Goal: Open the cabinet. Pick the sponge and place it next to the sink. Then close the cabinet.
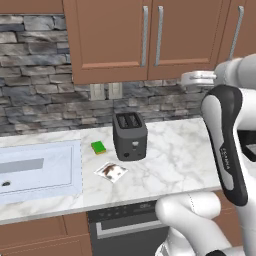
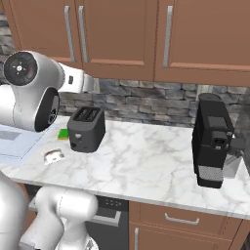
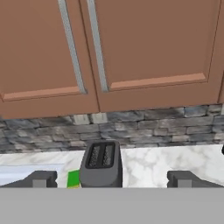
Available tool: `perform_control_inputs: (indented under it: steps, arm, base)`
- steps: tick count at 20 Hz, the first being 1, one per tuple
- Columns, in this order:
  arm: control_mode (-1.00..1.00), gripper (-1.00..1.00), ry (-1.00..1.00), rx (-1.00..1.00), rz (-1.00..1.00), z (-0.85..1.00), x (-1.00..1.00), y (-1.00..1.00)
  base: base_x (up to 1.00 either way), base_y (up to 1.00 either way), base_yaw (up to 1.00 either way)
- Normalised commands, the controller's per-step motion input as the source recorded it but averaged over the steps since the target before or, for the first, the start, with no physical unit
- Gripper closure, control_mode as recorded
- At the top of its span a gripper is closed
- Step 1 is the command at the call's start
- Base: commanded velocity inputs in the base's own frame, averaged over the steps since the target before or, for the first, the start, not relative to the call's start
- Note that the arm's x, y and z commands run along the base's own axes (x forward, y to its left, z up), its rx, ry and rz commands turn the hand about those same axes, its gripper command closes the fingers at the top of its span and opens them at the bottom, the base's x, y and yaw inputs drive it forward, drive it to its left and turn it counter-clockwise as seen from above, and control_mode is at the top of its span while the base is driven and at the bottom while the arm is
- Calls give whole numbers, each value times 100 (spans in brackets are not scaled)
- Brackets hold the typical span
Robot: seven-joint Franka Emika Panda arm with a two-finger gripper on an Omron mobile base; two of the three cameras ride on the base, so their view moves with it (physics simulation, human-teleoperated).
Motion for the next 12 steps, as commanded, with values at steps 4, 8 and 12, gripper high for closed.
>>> perform_control_inputs:
  steps: [4,8,12]
  arm:
    - [-100,-100,1,-7,0,18,0,10]
    - [-100,-100,2,-11,-1,0,6,14]
    - [-100,-100,0,-7,-6,0,18,15]
  base:
    - [0,0,0]
    - [0,0,0]
    - [0,0,0]
